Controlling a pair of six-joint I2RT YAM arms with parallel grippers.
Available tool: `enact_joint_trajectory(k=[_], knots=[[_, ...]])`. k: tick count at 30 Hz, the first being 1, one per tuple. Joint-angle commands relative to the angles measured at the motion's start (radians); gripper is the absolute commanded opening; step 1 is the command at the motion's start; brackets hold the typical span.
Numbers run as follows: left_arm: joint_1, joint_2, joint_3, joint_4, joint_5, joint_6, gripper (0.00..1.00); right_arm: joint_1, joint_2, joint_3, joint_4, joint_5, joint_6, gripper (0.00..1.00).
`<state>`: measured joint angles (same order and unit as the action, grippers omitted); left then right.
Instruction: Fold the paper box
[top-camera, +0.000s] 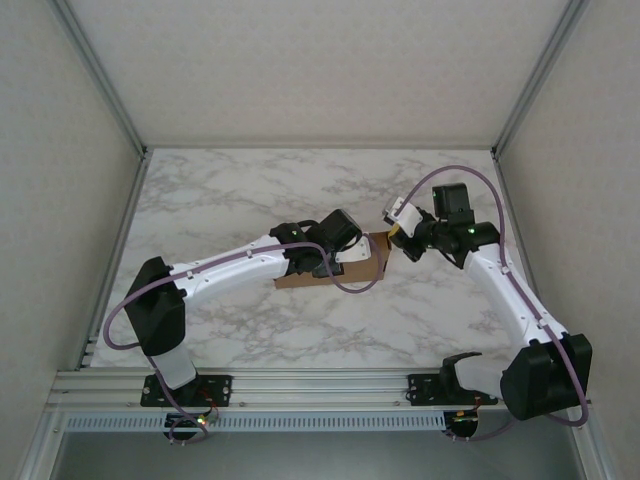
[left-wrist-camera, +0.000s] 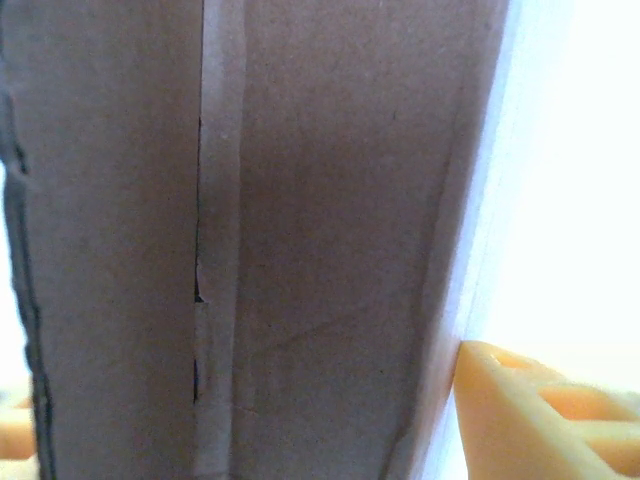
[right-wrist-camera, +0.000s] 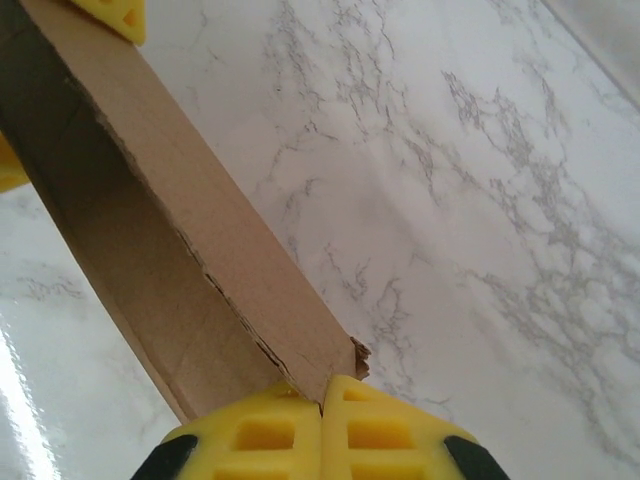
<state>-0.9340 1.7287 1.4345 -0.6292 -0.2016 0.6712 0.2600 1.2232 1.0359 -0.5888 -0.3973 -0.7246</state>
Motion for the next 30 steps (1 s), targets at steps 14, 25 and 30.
enact_joint_trajectory(k=[14,25,30], knots=[[0.015,0.039,0.055,-0.015,-0.022,-0.05,0.69,0.091,0.158,0.218,-0.175,0.139,0.662,0.0],[0.021,0.046,0.055,-0.014,-0.045,-0.054,0.7,0.108,0.263,0.388,-0.355,0.195,0.918,0.0],[0.026,0.045,0.053,-0.006,-0.072,-0.062,0.71,0.108,0.309,0.423,-0.402,0.177,0.957,0.0]])
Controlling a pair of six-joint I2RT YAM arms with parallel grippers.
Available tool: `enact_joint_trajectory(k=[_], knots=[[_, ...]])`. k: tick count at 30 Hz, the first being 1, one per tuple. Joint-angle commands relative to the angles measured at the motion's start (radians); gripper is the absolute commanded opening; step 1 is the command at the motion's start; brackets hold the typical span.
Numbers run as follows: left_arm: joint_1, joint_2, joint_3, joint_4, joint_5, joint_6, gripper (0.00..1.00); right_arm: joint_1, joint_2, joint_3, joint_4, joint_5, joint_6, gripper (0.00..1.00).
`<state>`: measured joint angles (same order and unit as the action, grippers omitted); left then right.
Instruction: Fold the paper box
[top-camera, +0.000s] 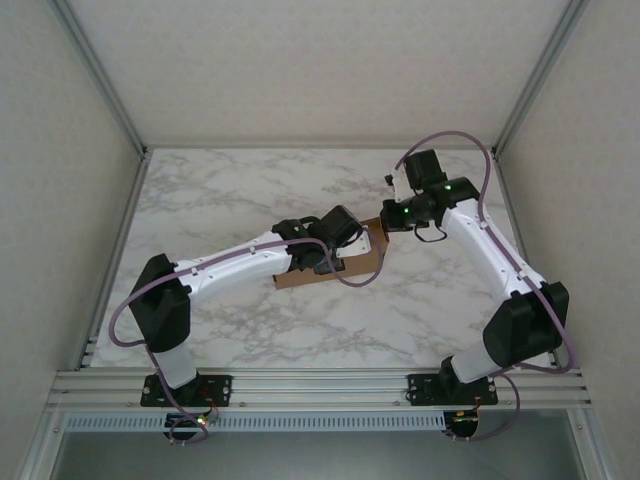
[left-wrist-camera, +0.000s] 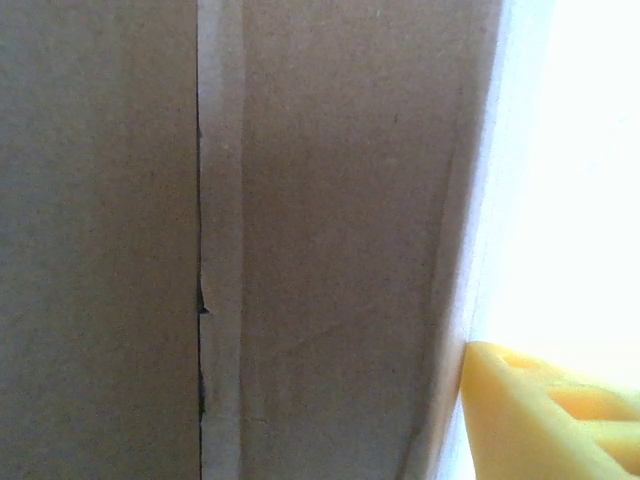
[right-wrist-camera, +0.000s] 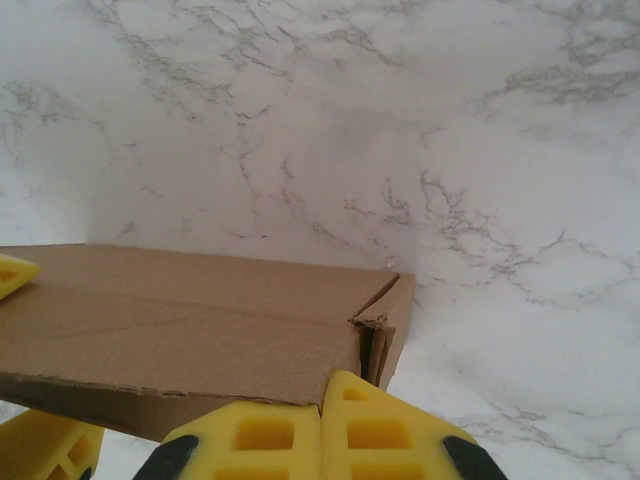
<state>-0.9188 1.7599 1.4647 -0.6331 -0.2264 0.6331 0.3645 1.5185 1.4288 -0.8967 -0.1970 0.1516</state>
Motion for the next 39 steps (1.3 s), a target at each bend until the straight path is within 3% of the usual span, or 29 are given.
enact_joint_trajectory(k=[1,7,14,23,28,34,39], knots=[[0.011,0.014,0.023,-0.001,-0.05,-0.024,0.71,0.003,0.015,0.033,-0.098,-0.023,0.084,0.0],[0.015,0.001,0.019,0.014,-0.075,-0.041,0.72,0.007,0.001,0.002,-0.076,0.006,0.074,0.0],[0.026,-0.082,0.012,0.061,-0.024,-0.099,0.74,0.006,-0.065,-0.097,0.02,0.109,0.065,0.0],[0.035,-0.272,-0.022,0.112,0.073,-0.224,0.76,0.013,-0.101,-0.116,0.076,0.109,0.074,0.0],[0.043,-0.389,-0.13,0.184,0.122,-0.256,0.77,0.03,-0.133,-0.147,0.112,0.108,0.084,0.0],[0.043,-0.448,-0.189,0.224,0.034,-0.349,0.73,0.047,-0.219,-0.244,0.188,0.125,0.101,0.0],[0.046,-0.586,-0.185,0.249,-0.069,-0.443,0.7,0.052,-0.291,-0.309,0.231,0.153,0.099,0.0]])
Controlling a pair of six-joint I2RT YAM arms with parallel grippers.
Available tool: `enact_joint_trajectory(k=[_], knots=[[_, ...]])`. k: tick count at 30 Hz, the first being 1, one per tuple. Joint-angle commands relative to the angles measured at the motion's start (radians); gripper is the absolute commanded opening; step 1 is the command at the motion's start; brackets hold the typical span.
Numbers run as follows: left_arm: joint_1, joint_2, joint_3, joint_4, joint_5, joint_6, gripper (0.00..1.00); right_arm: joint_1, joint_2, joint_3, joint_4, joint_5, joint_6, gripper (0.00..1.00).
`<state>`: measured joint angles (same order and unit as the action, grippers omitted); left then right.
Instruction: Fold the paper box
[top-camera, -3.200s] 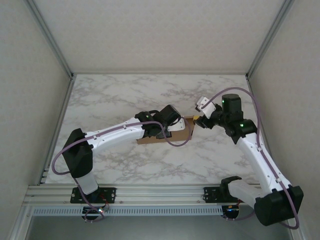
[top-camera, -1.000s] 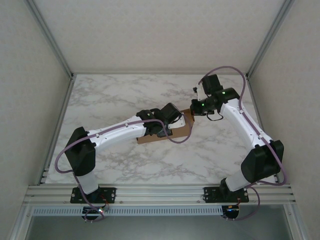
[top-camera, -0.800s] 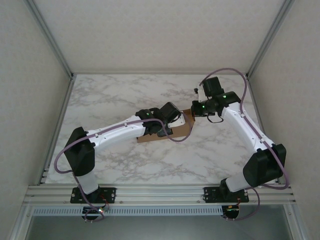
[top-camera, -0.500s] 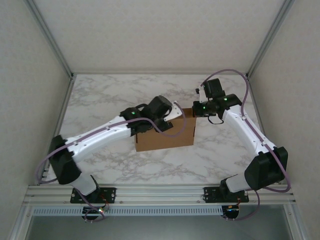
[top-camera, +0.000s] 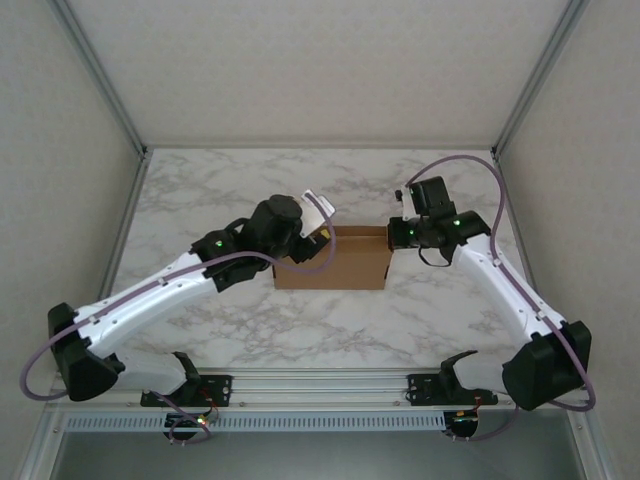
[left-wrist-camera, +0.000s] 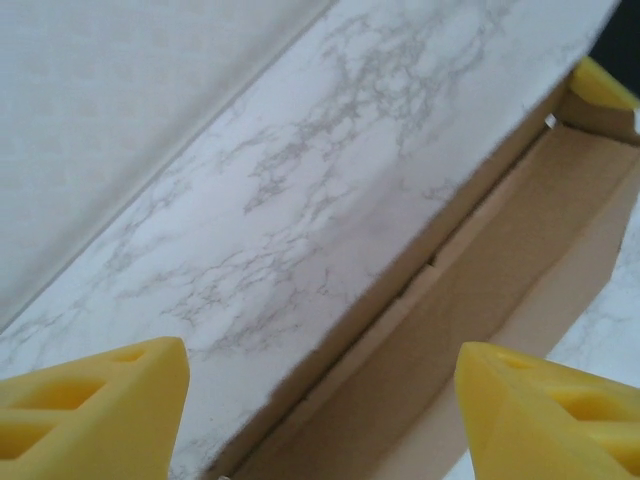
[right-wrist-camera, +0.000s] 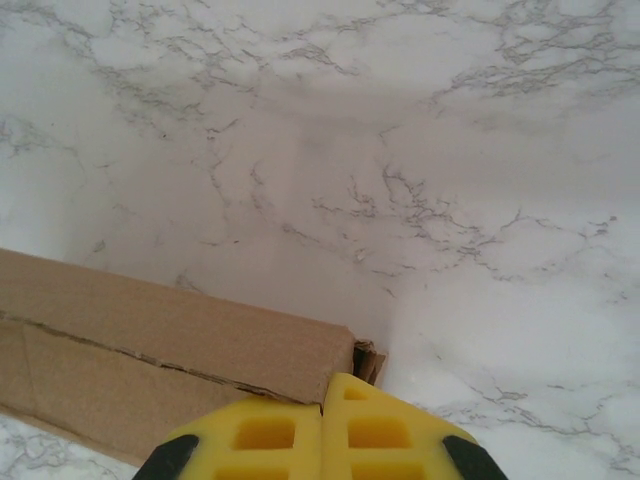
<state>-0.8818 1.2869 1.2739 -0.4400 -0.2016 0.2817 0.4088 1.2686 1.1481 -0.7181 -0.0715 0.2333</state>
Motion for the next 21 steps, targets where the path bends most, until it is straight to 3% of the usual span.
enact_joint_trajectory(k=[1,13,21], knots=[[0.014,-0.143,-0.004,0.047,-0.114,-0.111,0.7,0.008,-0.053,-0.037,0.059,0.027,0.016,0.0],[0.091,-0.451,-0.276,-0.072,0.01,-0.225,0.68,0.037,-0.069,-0.058,0.062,0.034,-0.006,0.0],[0.181,-0.484,-0.363,-0.11,0.079,-0.253,0.66,0.046,-0.066,-0.056,0.061,0.036,-0.006,0.0]])
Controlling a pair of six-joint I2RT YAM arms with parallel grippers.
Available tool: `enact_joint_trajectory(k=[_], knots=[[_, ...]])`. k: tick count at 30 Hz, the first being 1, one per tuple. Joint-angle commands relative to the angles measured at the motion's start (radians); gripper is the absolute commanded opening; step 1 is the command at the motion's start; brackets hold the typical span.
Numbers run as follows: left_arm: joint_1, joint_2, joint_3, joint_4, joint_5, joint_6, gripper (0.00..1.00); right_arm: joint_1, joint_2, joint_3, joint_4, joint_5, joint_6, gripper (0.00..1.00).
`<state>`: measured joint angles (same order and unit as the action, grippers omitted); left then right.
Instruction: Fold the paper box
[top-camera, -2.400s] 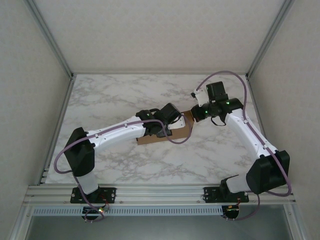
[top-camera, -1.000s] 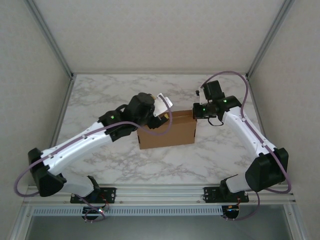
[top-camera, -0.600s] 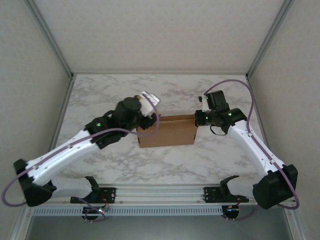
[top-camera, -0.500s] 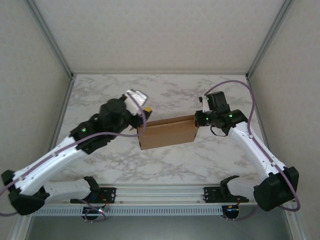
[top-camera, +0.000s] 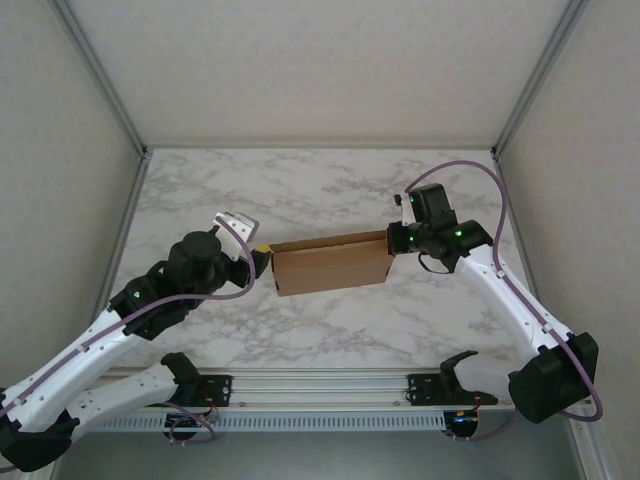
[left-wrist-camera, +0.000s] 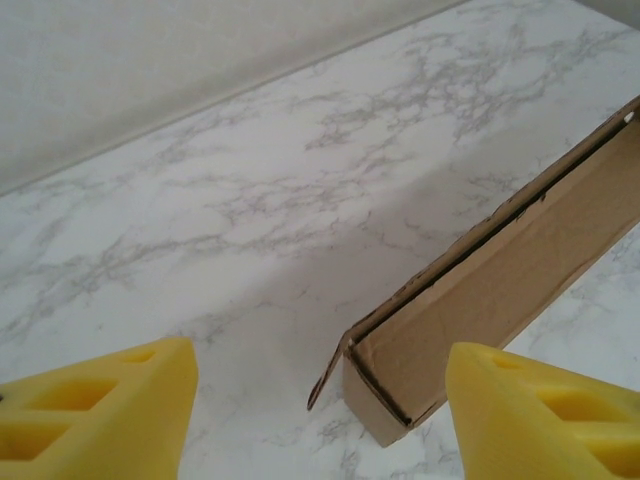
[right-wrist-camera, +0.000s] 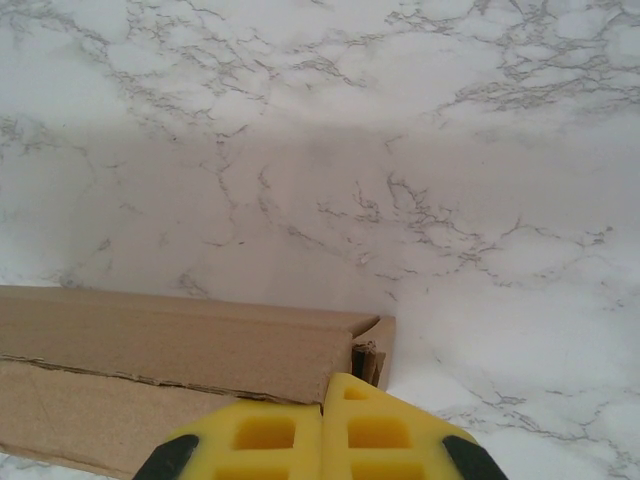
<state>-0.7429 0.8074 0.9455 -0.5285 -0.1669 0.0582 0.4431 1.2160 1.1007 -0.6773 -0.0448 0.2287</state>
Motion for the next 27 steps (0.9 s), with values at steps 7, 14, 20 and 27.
enact_joint_trajectory(k=[7,14,20,27], knots=[[0.134,0.039,-0.083,0.031,0.214,0.0,0.63,0.017,-0.016,-0.009,0.008,0.019,-0.004,0.01],[0.18,0.093,-0.111,0.061,0.296,-0.003,0.53,0.022,-0.01,-0.018,0.013,0.019,0.003,0.01],[0.204,0.125,-0.124,0.108,0.309,-0.034,0.4,0.021,-0.01,-0.024,0.018,0.021,0.006,0.01],[0.219,0.199,-0.114,0.157,0.319,-0.054,0.37,0.025,-0.006,-0.022,0.016,0.018,0.009,0.01]])
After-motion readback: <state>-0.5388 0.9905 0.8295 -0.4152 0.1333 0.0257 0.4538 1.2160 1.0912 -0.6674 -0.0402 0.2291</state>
